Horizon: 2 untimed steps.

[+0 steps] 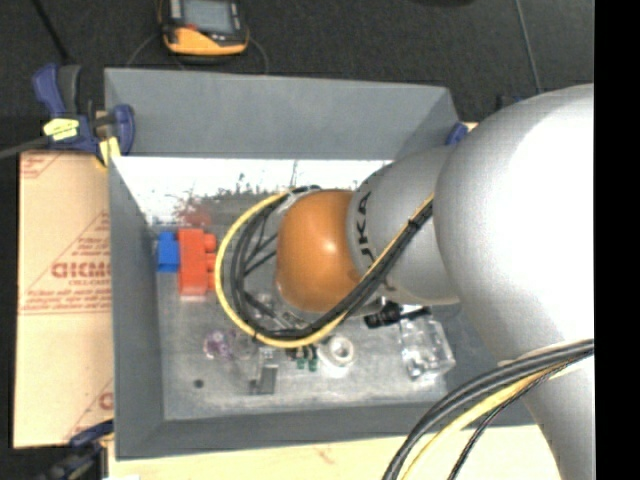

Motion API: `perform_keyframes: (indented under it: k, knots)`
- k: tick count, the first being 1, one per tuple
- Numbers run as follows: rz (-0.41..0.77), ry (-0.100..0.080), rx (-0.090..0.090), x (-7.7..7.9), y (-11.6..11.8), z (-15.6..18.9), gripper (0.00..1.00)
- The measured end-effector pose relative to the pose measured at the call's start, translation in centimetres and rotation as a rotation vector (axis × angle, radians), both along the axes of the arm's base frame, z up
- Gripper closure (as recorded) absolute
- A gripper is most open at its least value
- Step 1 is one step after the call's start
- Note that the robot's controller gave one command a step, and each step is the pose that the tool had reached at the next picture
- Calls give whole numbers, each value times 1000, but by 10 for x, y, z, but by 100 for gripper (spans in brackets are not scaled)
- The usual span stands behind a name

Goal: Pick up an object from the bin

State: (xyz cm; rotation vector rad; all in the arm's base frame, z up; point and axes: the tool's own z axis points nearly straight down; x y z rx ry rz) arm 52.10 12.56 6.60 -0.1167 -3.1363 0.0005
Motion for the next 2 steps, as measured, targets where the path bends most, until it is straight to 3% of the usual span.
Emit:
perform_keyframes:
  k: [1, 2]
  knots:
    - [-4, -5, 2, 1, 1, 4, 100]
    - [-28, -2, 2, -26, 19, 41, 100]
